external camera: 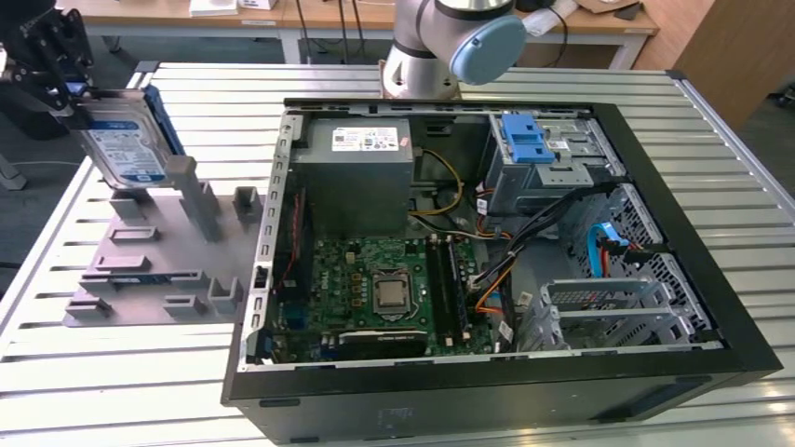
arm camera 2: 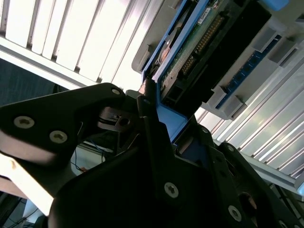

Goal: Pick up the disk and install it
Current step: 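Pick up the disk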

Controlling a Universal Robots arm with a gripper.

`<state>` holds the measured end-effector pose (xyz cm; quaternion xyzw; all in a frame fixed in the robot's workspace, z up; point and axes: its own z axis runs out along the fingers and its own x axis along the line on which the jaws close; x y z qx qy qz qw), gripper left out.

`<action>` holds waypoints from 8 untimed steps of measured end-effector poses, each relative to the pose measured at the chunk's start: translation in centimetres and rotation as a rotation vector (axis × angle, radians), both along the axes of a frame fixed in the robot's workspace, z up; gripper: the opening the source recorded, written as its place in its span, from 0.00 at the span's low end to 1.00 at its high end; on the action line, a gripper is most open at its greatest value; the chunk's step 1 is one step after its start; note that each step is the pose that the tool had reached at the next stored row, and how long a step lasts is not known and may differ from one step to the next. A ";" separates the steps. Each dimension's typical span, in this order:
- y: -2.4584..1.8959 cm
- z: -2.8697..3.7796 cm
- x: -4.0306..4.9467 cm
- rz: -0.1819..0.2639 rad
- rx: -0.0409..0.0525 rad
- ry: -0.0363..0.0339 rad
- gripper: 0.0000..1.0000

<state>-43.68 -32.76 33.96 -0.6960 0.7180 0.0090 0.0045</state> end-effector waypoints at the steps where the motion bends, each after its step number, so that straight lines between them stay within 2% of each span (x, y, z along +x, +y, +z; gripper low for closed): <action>1: 0.00 0.09 0.00 0.000 0.0000 0.0000 0.37; 8: 0.00 0.72 0.00 0.000 0.0000 0.0000 0.37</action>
